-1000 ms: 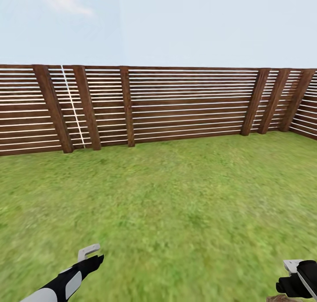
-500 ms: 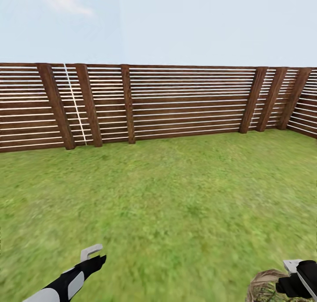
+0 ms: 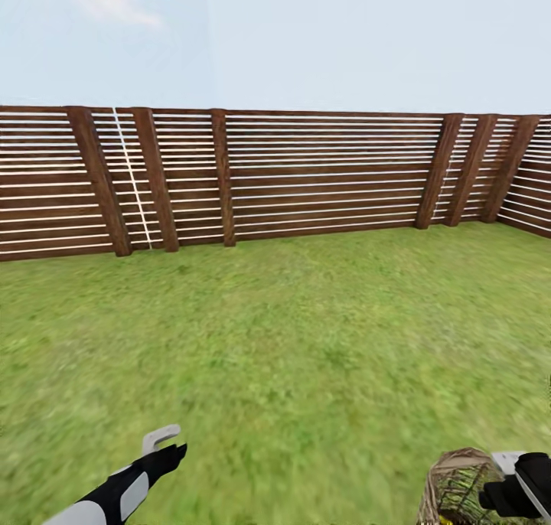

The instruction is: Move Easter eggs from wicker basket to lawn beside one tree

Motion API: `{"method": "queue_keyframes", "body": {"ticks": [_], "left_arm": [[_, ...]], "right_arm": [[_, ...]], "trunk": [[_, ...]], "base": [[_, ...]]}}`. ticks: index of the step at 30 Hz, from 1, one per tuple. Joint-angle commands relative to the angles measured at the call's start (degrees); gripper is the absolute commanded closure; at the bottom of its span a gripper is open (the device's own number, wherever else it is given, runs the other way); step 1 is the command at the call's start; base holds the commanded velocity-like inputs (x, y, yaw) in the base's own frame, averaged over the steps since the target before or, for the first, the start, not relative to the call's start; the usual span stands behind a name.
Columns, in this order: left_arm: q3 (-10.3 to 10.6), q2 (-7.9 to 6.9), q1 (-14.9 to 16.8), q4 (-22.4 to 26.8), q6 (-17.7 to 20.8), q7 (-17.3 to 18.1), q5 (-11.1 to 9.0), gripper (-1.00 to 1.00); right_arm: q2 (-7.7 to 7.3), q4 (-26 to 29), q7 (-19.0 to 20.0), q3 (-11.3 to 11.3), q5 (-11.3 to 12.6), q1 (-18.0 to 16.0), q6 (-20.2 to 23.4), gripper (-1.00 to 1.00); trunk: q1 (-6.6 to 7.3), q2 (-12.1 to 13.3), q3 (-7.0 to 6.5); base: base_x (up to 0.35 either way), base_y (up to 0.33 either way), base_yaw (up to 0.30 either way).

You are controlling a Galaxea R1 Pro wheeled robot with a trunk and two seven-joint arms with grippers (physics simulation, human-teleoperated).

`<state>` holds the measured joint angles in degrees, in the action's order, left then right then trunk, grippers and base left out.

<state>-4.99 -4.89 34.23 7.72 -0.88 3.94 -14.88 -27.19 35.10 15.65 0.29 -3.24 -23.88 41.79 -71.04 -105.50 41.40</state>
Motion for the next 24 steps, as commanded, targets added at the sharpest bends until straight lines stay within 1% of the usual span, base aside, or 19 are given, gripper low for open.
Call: {"method": "queue_keyframes", "body": {"ticks": [1, 24], "left_arm": [[-0.46, 0.03, 0.03, -0.07, -0.09, 0.37, -0.15, -1.0], [-0.46, 0.14, 0.04, 0.0, -0.09, 0.37, -0.15, -1.0]], "right_arm": [[0.04, 0.08, 0.29, 0.13, -0.36, -0.02, 0.22, -1.0], [0.12, 0.41, 0.26, 0.14, -0.36, -0.02, 0.13, -1.0]], "trunk": [[-0.2, -0.44, 0.24], [-5.25, -9.67, 4.37]], "base": [[-0.077, 0.0, 0.0], [-0.006, 0.0, 0.0]]}}
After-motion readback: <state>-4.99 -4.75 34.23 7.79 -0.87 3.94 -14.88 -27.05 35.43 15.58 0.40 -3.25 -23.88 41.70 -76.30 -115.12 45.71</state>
